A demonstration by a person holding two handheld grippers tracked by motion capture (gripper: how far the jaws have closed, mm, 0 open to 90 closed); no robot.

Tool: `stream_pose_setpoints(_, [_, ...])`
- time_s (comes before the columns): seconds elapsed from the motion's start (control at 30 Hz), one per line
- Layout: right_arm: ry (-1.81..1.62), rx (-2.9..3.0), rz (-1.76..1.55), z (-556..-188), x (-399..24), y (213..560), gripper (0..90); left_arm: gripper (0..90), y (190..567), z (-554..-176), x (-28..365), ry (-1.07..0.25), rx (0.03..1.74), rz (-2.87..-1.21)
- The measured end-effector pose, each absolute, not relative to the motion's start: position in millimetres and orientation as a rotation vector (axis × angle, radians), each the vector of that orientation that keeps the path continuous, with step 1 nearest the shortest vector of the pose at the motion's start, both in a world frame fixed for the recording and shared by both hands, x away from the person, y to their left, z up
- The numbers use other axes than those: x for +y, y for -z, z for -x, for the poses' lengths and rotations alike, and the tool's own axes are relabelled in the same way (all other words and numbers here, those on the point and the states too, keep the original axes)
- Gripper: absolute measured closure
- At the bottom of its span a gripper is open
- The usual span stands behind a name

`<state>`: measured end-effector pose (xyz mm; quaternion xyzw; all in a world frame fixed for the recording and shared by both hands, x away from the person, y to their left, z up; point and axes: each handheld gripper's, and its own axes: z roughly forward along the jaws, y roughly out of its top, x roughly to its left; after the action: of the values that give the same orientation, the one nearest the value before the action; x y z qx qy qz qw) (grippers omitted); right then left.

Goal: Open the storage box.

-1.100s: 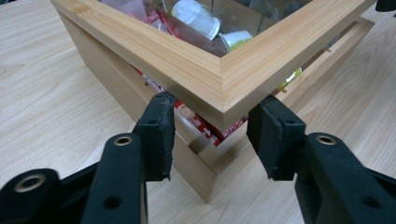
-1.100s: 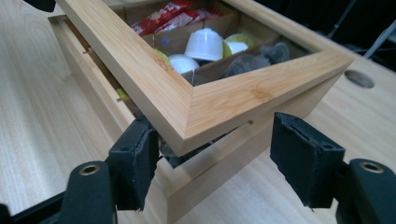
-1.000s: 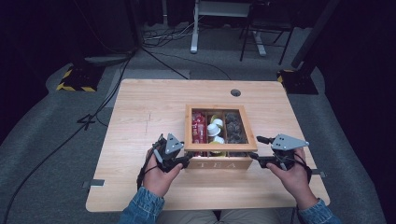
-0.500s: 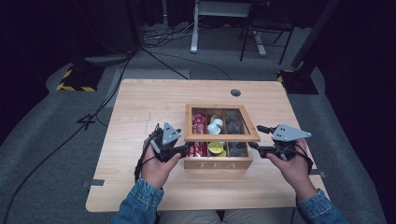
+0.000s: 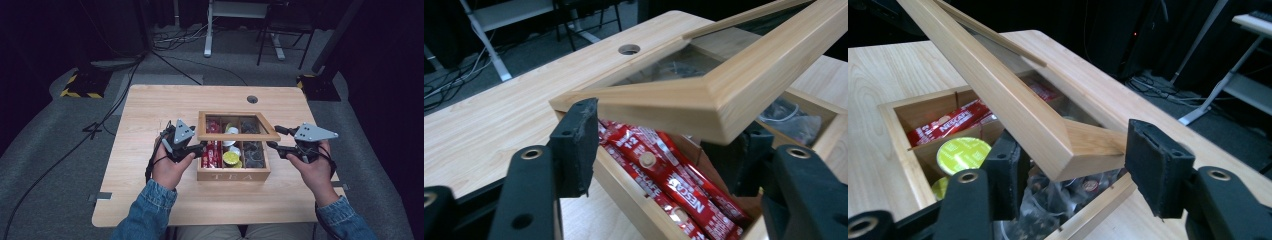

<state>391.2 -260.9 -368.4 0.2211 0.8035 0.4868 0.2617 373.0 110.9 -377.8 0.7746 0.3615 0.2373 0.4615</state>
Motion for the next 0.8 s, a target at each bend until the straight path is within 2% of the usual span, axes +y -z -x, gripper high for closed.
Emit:
stream_pose_setpoints(0.53, [-1.393,2.134,-0.599,-424,-261,337,49.0,37.4,388,-375,141,-0.603,0.999,-1.891])
stream_pose_setpoints(0.8, [-1.413,2.127,-0.602,-451,-258,320,53.2,37.0,401,-361,171,-0.617,1.104,-1.884])
